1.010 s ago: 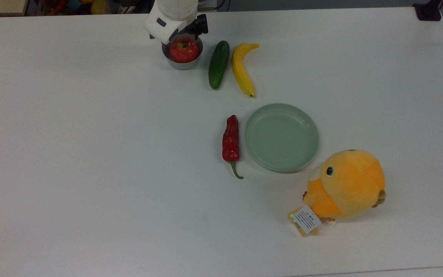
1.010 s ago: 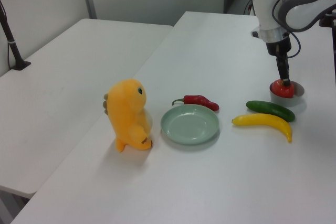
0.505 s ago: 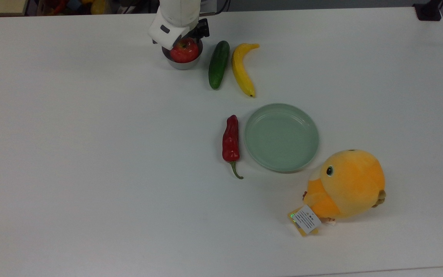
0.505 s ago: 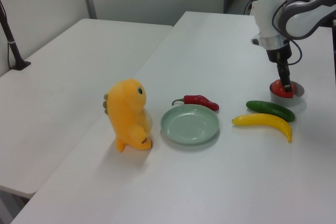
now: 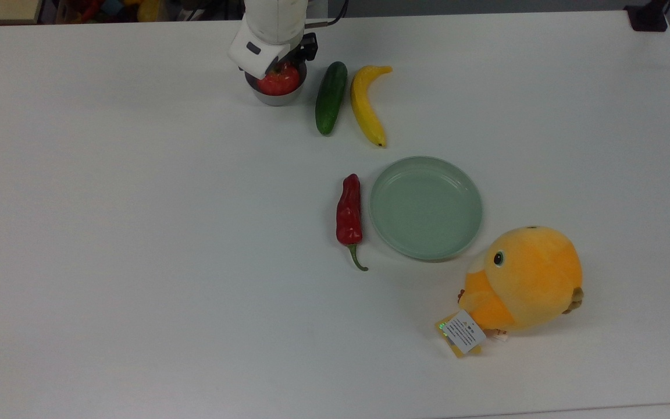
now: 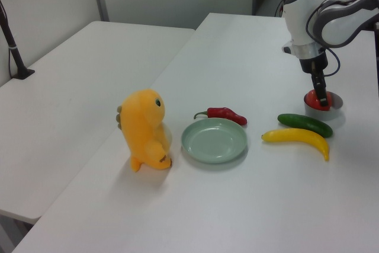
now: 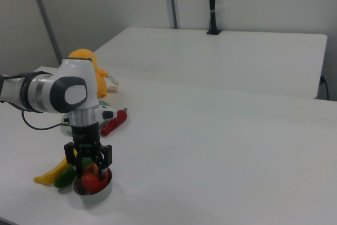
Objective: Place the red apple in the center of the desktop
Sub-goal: 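Lower the open gripper around the apple and close on it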
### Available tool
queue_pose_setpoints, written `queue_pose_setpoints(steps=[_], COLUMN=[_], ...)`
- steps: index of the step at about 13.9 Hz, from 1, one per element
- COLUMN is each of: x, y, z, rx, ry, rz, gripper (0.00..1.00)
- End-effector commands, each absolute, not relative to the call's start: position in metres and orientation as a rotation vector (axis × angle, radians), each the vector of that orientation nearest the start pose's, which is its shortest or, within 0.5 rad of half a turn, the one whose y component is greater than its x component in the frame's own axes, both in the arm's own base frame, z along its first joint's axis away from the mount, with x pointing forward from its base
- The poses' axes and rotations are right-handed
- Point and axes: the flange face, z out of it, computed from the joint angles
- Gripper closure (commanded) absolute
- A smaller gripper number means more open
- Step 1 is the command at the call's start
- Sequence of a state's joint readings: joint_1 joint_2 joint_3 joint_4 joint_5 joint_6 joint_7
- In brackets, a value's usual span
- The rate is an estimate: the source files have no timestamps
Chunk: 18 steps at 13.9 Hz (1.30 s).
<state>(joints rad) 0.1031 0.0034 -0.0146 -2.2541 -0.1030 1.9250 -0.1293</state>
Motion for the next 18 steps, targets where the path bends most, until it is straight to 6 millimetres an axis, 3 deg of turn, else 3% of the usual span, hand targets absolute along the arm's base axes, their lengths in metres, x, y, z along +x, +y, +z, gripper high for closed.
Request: queue_pose_setpoints(steps=[1, 7, 11, 13, 18], x=[0.480, 0.477, 0.463, 0.451, 0.448], y=[0.039, 0.045, 0.050, 0.052, 0.050], z=[0.336, 0.336, 0.341, 0.346, 0.368], rx=[-3.163, -3.160, -3.126, -3.107, -3.114], ry=[-0.476, -0.492, -0.559, -0.644, -0.661], rz=[0.488, 0.519, 0.672, 0.807, 0.803], gripper=[0.58, 0.58, 0.58, 0.58, 0.58])
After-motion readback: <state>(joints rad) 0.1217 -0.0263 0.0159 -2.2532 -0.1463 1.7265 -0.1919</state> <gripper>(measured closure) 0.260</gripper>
